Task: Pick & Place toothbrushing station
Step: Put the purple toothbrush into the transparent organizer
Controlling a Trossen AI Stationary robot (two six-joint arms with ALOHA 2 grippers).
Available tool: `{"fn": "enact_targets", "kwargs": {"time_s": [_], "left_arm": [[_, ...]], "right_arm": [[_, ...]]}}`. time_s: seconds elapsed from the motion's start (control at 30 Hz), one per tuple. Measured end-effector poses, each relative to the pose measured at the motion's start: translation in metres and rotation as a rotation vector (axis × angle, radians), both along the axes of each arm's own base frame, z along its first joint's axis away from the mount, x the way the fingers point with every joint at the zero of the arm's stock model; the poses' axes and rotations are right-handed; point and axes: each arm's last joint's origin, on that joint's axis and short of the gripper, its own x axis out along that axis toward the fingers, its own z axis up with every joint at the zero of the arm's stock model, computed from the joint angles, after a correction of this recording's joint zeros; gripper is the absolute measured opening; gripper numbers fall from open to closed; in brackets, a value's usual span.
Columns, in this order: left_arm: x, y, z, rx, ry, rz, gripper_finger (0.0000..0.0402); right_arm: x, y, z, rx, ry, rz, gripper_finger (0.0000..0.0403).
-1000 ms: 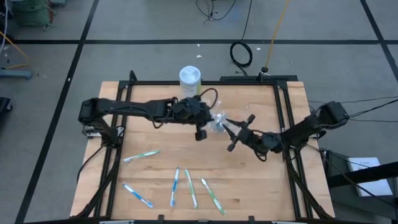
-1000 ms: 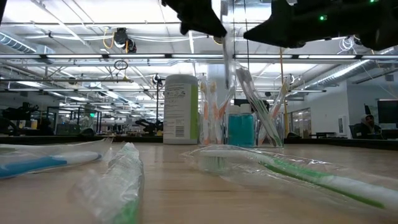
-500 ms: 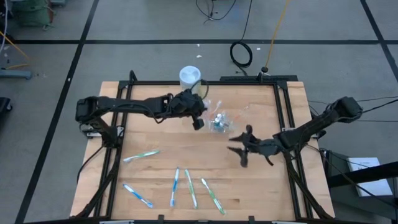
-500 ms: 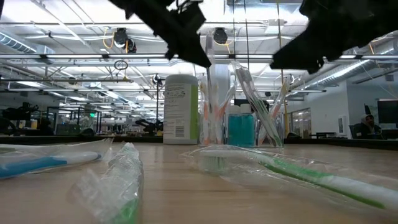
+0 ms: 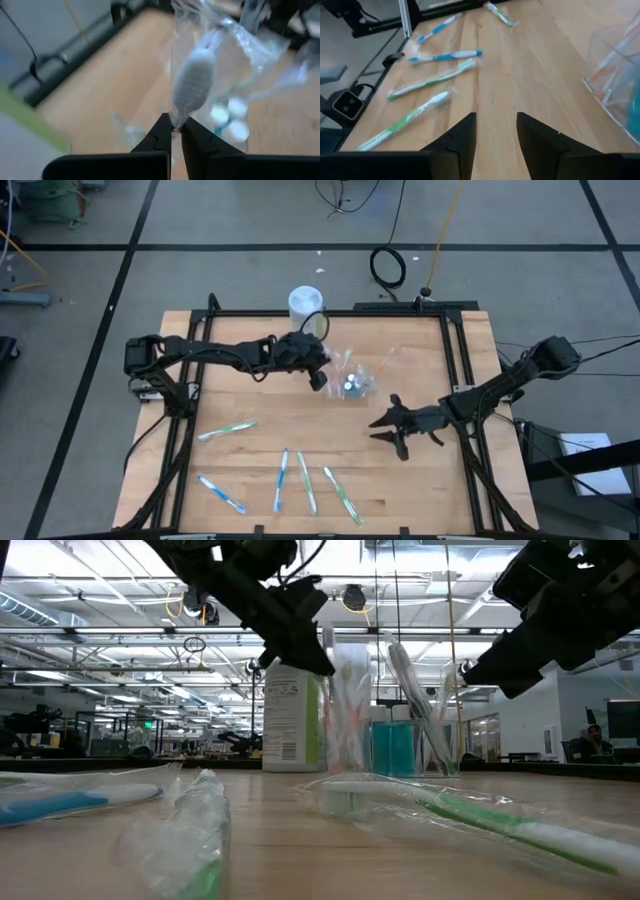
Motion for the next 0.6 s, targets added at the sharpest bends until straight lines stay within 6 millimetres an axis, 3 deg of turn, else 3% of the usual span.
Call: {"fn": "enact_targets", "kwargs": {"time_s": [0.27, 0.47, 0.6], "left_arm": [[-0.006, -0.007, 0.029, 0.038, -0.093, -0.102, 0.0018], [-0.032, -0.027, 0.045, 0.023, 0.022, -0.109, 0.0009], [-0.032, -0.041, 0.046, 0.022, 0.028, -0.155, 0.0017]], "right_arm": [[0.0, 0.0, 0.001, -0.003, -0.018, 0.004, 0.013], [0.0, 0.0, 0.001, -0.005, -0.015, 0.004, 0.013], [0.0, 0.0, 0.001, -0.005, -0.022, 0.004, 0.013]]}}
